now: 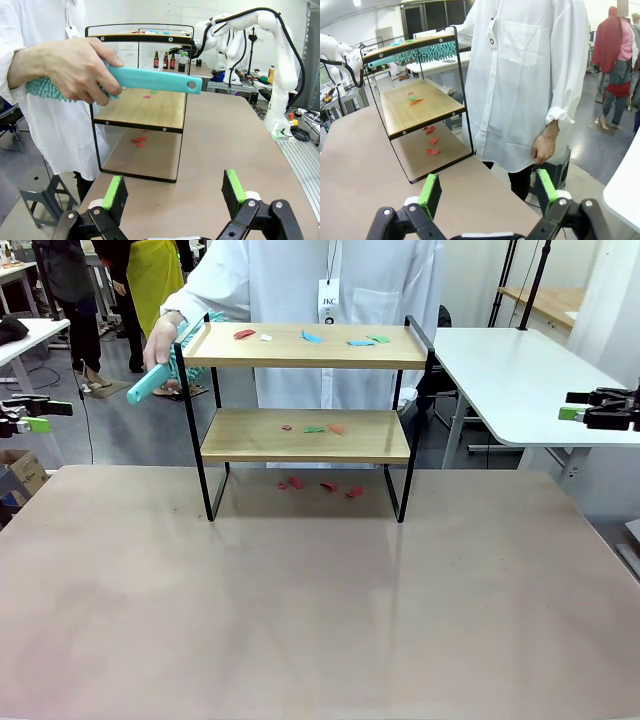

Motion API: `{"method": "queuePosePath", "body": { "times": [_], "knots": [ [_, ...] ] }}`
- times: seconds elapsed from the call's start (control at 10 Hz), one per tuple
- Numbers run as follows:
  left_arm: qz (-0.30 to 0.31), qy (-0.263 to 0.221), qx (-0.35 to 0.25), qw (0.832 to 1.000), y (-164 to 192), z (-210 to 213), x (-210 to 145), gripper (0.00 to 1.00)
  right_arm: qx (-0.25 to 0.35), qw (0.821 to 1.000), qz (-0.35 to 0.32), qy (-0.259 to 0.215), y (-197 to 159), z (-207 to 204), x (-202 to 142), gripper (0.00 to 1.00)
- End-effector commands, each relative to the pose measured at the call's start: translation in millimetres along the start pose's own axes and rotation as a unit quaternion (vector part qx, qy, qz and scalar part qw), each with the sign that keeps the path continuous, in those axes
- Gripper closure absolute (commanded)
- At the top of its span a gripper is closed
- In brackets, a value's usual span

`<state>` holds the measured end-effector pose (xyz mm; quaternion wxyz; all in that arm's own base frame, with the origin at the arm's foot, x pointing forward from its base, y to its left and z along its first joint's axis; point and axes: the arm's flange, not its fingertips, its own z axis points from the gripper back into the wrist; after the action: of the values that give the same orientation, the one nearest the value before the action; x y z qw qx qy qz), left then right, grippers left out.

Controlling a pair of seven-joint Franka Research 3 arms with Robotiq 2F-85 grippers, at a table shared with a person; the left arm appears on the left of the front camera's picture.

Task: Clean the shelf.
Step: Pick up the Duster handed by the human.

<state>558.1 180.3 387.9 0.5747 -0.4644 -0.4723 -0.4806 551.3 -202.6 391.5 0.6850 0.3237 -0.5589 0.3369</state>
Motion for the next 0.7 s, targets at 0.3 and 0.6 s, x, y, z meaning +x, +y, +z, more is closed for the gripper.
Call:
{"method": "queuePosePath", "body": {
  "times": [0.3, 0.6],
  "knots": [
    [-0.004, -0.001, -0.004, 1.0, -13.5, 6.0, 36.1, 0.0, 0.001, 1.0, 0.002, 0.0, 0.6, -1.5, 2.1, 0.0],
    [0.025, 0.126, 0.06, 0.99, -30.8, 4.6, 118.1, 0.0, 0.001, 1.0, 0.002, 0.0, 0.6, -1.5, 2.1, 0.0]
  ]
}}
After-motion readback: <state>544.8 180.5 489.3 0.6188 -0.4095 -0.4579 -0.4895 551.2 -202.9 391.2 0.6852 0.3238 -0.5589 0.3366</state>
